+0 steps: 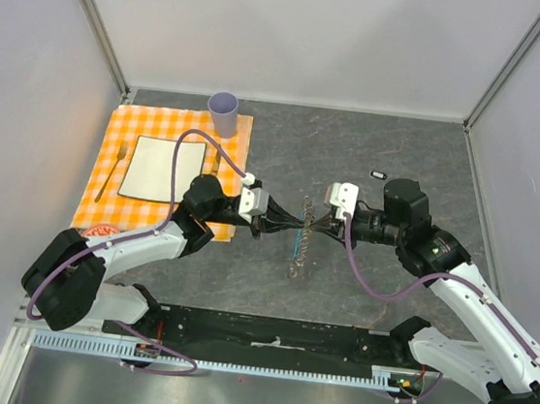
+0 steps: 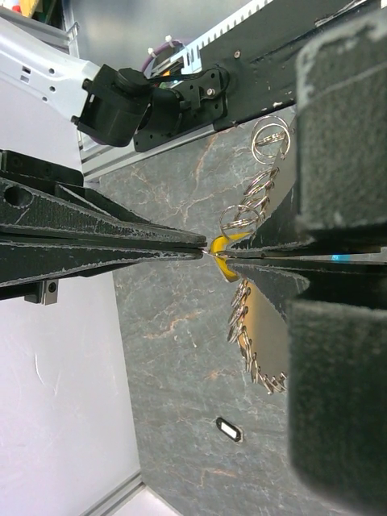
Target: Put the keys on the keyring
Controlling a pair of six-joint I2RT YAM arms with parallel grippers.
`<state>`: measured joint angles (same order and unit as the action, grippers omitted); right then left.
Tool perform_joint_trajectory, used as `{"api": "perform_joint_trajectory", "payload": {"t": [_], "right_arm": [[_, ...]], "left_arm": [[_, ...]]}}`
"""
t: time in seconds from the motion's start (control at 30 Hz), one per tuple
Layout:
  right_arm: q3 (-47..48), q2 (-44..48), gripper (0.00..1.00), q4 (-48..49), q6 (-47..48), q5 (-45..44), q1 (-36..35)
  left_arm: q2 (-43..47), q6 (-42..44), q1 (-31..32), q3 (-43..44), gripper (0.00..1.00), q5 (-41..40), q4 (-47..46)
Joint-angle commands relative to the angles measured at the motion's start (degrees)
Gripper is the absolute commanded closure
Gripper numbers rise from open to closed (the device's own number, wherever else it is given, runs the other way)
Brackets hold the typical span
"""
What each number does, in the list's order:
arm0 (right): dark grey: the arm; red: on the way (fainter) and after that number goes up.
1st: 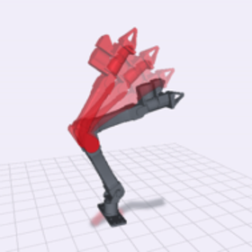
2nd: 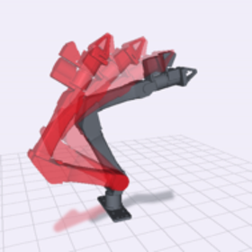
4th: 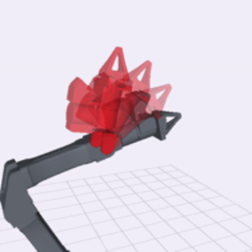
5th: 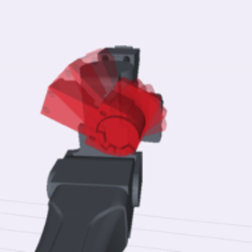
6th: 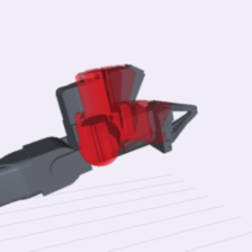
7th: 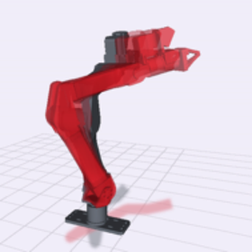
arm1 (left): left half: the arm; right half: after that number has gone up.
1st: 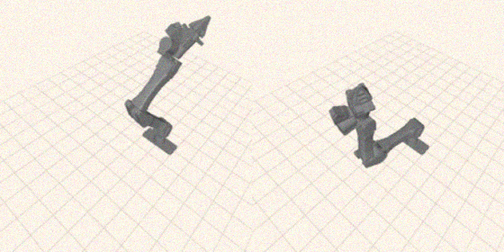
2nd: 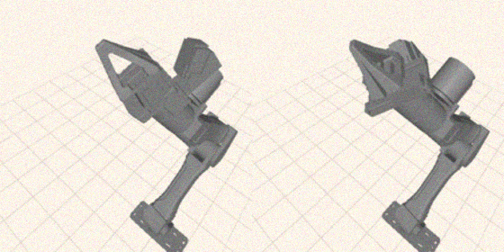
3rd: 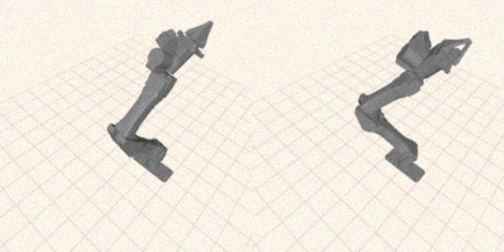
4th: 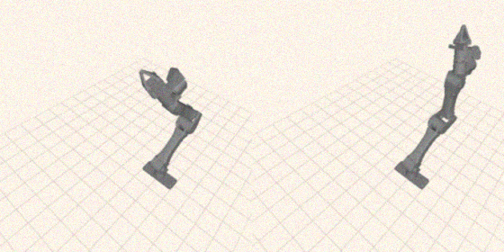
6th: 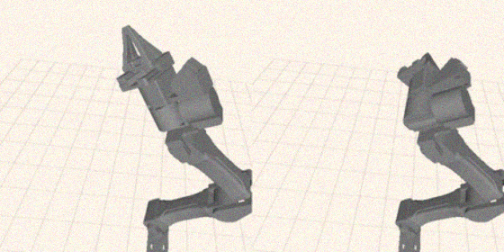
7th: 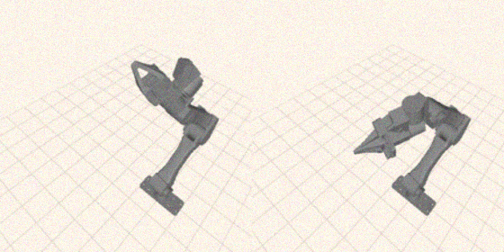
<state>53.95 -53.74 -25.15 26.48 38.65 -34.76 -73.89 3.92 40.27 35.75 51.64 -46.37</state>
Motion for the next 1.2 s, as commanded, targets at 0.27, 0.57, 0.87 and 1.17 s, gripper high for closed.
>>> {"api": "perform_joint_trajectory", "payload": {"t": [0.27,0.57,0.87,1.17], "right_arm": [[1.07,0.74,1.00,2.30,-0.91,0.11,-0.31],[1.07,1.09,1.00,1.06,-0.64,-2.71,-0.39],[1.15,1.09,1.00,2.38,-2.13,-2.53,-0.31],[1.77,0.83,1.00,3.70,-3.80,-1.30,-0.39]], "left_arm": [[1.72,0.99,0.33,1.61,0.98,-0.66,-2.60],[4.37,5.31,0.33,0.38,0.98,-2.42,-1.44],[4.19,5.92,0.33,-0.24,0.98,-1.63,-2.67],[3.58,6.71,0.33,-0.68,0.98,-1.63,-4.08]]}}
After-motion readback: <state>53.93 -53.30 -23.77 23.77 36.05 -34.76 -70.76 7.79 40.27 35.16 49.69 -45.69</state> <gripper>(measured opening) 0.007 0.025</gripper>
